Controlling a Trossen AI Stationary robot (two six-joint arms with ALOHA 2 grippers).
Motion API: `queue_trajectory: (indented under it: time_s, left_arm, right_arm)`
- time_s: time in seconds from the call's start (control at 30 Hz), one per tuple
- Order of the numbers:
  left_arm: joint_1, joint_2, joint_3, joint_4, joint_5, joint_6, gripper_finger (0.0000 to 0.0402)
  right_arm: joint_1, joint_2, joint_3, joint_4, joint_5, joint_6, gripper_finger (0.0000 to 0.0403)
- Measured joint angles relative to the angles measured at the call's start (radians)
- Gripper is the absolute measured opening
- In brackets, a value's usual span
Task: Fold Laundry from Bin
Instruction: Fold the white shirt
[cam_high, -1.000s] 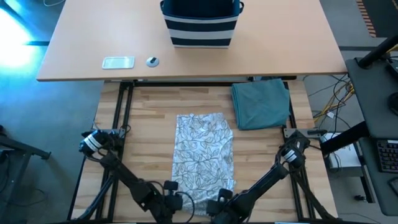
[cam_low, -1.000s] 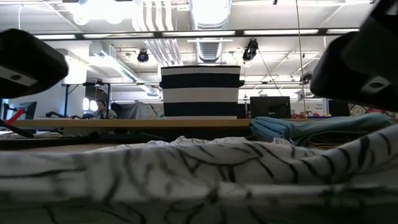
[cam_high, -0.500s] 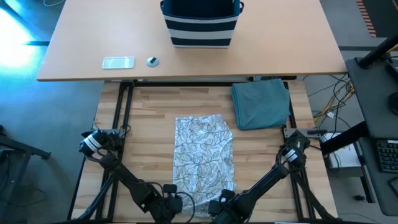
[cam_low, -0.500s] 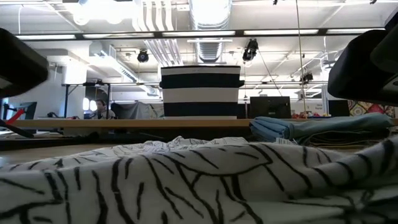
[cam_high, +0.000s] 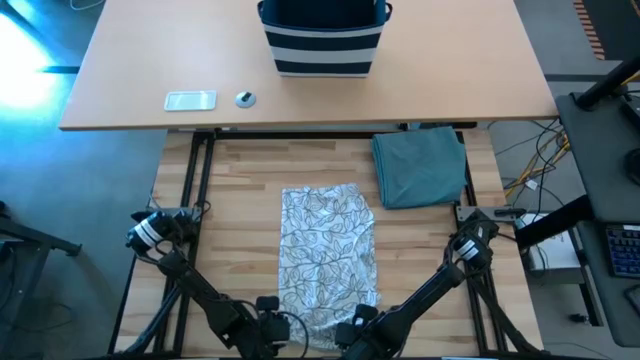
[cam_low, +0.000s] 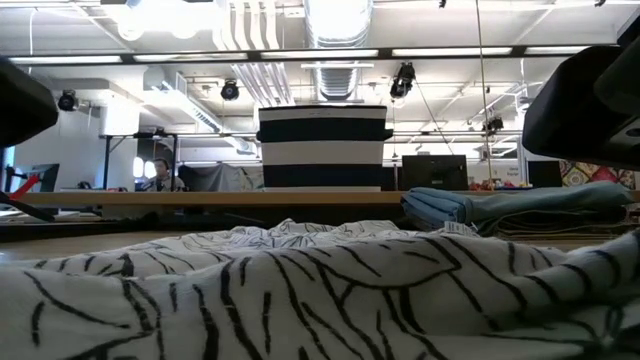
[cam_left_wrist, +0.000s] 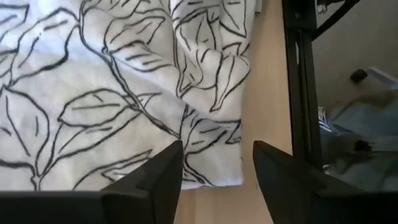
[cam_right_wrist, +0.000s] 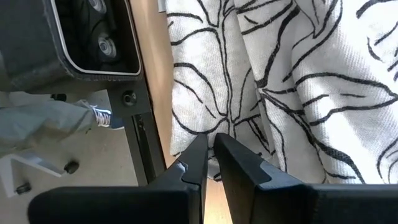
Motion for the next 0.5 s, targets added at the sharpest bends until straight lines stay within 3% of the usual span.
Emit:
queue_trajectory:
  time_s: [0.17,0.37,0.5]
  left_arm:
    - [-0.002,0.015,-0.002,0.020,0.002,0.027,0.0130]
    - [-0.002,0.032,-0.003,0.050,0.043,0.041,0.0017]
    - [-0.015,0.023,-0.003,0.003,0.057,-0.011,0.0019]
  right_arm:
    - [0.000,-0.001,-0.001,-0.001,0.000,-0.011,0.0033]
    - [0.000,-0.002,-0.001,-0.022,-0.002,-0.012,0.0033]
    - [-0.001,-0.002,-0.001,-0.041,-0.030,-0.009,0.0033]
